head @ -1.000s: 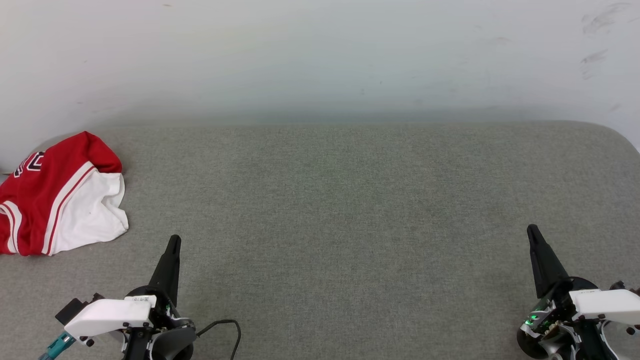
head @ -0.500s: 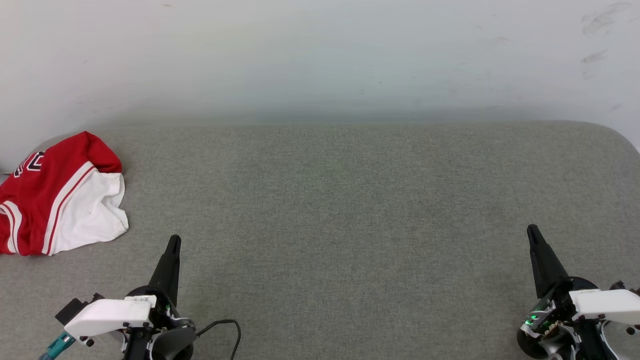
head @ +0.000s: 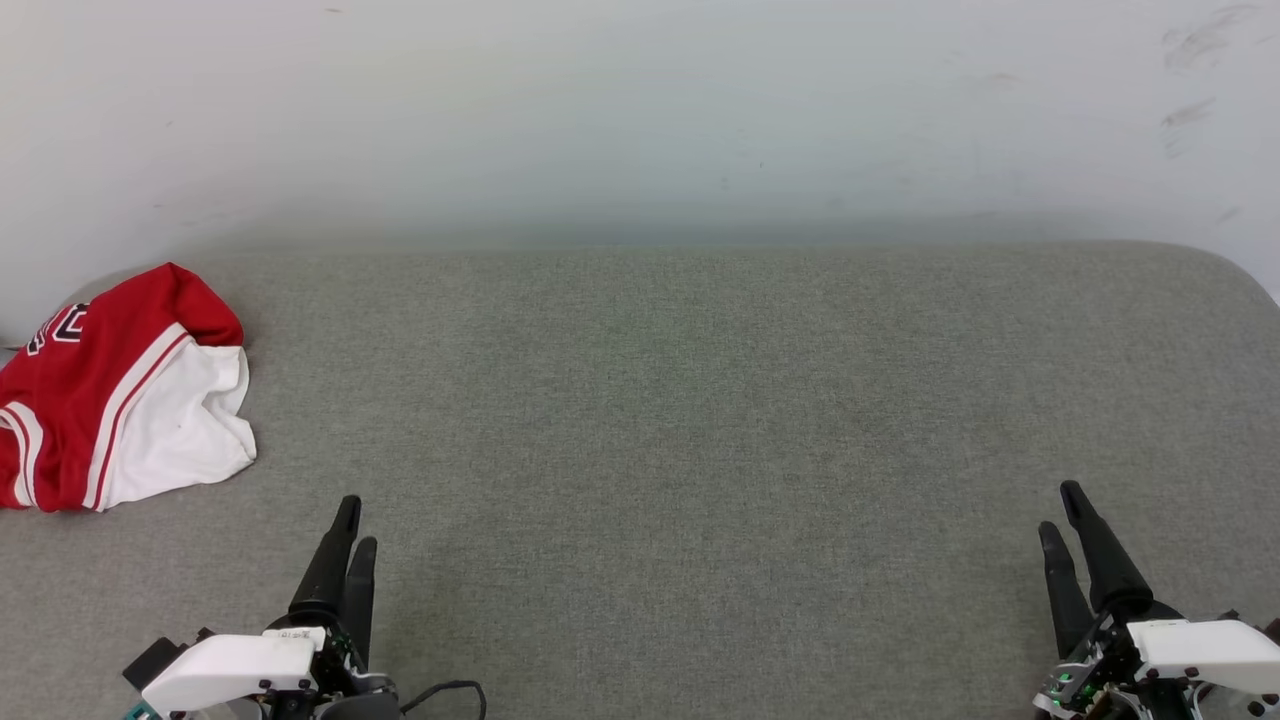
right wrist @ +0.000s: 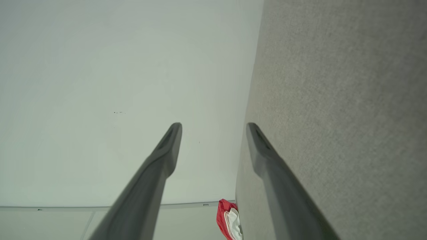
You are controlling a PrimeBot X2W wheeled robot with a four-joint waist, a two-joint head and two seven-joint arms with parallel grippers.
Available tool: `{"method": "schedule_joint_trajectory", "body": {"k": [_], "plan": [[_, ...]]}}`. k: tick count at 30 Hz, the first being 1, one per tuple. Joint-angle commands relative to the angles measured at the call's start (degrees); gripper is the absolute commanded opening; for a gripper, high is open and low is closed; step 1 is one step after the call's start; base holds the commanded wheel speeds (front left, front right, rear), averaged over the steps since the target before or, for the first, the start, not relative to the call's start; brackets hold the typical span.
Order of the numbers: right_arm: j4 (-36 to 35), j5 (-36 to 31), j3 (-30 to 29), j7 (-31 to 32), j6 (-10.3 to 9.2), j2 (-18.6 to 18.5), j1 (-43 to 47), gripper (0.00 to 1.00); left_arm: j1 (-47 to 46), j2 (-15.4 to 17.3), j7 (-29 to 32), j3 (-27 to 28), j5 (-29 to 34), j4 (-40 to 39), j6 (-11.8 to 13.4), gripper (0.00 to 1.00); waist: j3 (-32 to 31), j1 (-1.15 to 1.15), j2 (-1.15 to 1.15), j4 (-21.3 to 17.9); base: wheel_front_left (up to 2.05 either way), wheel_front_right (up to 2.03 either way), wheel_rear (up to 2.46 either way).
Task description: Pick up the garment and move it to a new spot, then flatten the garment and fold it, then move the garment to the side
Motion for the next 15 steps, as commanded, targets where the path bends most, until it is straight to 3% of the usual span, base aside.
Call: {"method": "schedule_joint_trajectory", "body": {"k": [1, 15], "plan": [[-1.25, -1.09, 0.07, -0.82, 0.00, 0.00, -0.99, 1.00, -1.03, 0.10, -0.78, -0.03, 0.81, -1.78, 0.00, 1.00, 0.03, 0.00, 0.00, 0.00, 0.00, 0.00, 0.00], [-5.61, -15.33, -0.26, -4.65, 0.00, 0.02, -0.67, 1.00, -1.43, 0.12, -4.57, 0.93, 13.21, -5.64, 1.18, 1.00, 0.35, 0.00, 0.00, 0.09, 0.00, 0.00, 0.00]]}}
